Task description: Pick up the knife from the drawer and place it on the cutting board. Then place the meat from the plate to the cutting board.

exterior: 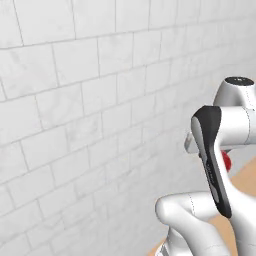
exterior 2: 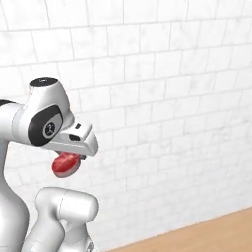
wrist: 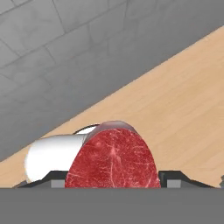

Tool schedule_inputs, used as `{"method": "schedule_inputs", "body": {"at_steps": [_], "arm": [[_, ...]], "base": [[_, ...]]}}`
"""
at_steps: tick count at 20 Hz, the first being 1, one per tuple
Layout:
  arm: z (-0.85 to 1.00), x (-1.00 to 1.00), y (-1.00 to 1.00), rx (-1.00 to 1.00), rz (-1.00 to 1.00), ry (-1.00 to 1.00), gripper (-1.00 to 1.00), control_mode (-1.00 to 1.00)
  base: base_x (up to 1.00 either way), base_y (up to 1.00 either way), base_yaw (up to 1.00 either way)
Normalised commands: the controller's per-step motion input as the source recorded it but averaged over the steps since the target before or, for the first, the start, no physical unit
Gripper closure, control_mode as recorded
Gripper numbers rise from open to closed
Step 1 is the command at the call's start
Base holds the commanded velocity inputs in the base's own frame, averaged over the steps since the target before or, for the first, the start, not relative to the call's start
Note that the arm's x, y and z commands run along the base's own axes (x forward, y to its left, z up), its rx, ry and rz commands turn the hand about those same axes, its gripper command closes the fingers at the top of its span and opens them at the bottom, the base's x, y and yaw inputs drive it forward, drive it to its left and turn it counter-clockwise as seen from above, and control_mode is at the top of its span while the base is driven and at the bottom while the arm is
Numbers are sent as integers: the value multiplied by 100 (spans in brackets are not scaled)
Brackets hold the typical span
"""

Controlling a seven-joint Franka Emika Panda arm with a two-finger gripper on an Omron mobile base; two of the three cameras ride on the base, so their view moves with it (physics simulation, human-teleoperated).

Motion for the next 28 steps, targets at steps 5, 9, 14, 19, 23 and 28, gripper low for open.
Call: {"method": "schedule_inputs", "body": {"at_steps": [5, 9, 14, 19, 23, 28], "arm": [[0, 0, 0, 0, 0, 0, 100, 100], [0, 0, 0, 0, 0, 0, 100, 100], [0, 0, 0, 0, 0, 0, 100, 100], [0, 0, 0, 0, 0, 0, 100, 100], [0, 0, 0, 0, 0, 0, 100, 100], [0, 0, 0, 0, 0, 0, 100, 100]], "base": [[22, 0, -70], [0, 1, -81], [1, -29, -77], [24, -62, -68], [40, -58, -62], [98, -74, -34]]}}
